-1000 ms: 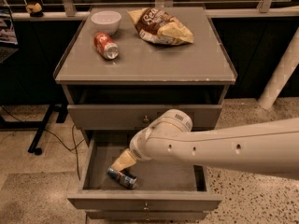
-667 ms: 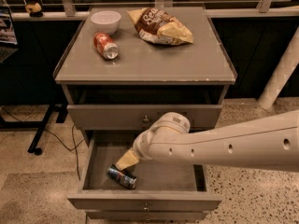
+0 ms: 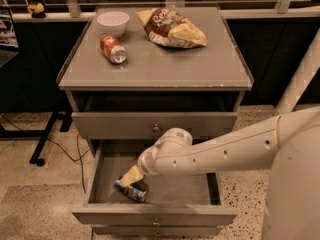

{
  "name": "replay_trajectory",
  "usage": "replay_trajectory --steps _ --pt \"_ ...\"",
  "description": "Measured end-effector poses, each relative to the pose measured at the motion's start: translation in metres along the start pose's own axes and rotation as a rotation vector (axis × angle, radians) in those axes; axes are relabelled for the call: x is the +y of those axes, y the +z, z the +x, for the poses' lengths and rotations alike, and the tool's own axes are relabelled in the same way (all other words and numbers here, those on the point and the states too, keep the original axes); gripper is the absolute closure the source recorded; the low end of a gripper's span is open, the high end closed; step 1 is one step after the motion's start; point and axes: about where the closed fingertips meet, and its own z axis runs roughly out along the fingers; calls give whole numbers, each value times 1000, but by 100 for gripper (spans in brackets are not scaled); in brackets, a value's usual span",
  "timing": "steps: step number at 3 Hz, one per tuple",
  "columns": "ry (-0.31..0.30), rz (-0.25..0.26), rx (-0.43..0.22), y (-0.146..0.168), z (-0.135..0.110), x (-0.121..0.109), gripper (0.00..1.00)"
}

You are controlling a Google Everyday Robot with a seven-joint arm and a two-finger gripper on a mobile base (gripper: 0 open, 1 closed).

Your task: Pick redbull can from middle drawer and place on counter

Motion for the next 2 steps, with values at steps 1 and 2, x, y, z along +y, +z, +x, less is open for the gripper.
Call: replay_trajectory --steps 1,2 --pt "-34 -89 35 38 14 25 0" --pt "-34 -89 35 38 14 25 0"
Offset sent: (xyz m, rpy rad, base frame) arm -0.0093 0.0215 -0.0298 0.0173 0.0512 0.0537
